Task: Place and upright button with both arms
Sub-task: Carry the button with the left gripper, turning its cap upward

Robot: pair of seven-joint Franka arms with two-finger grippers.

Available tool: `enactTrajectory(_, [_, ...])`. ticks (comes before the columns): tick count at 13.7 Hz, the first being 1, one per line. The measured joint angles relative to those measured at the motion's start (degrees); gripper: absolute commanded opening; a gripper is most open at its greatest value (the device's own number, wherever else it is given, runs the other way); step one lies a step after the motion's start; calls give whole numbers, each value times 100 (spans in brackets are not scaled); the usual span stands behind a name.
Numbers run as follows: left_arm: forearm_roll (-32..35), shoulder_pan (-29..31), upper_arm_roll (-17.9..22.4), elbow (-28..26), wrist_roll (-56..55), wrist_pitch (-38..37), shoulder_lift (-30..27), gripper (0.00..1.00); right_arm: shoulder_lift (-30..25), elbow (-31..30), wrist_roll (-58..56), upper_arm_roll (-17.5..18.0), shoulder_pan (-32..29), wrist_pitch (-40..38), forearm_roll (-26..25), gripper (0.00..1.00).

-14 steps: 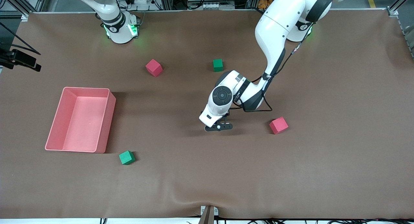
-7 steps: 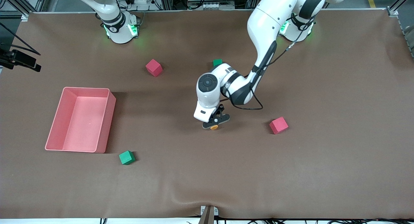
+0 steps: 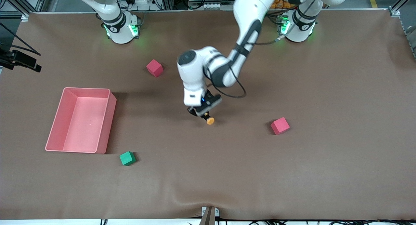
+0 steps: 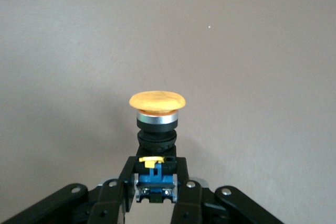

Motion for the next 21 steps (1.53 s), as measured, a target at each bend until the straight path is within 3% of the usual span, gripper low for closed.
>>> enactTrajectory(4, [1368, -847, 239, -42, -685, -506, 78, 0, 0, -2, 0, 5, 3, 4, 0, 100])
enactTrajectory(11, [4027, -1435, 134, -171, -2825, -550, 609, 0, 0, -6, 0, 6, 3, 5, 0, 100])
enactTrajectory(16, [5004, -1795, 124, -179, -3367, -1241, 869, 0, 0, -7, 0, 8, 4, 5, 0, 100])
enactTrajectory(21, [5507, -1882, 123, -238, -3965, -1454, 1016, 0, 0, -31, 0, 7, 4, 5, 0, 100])
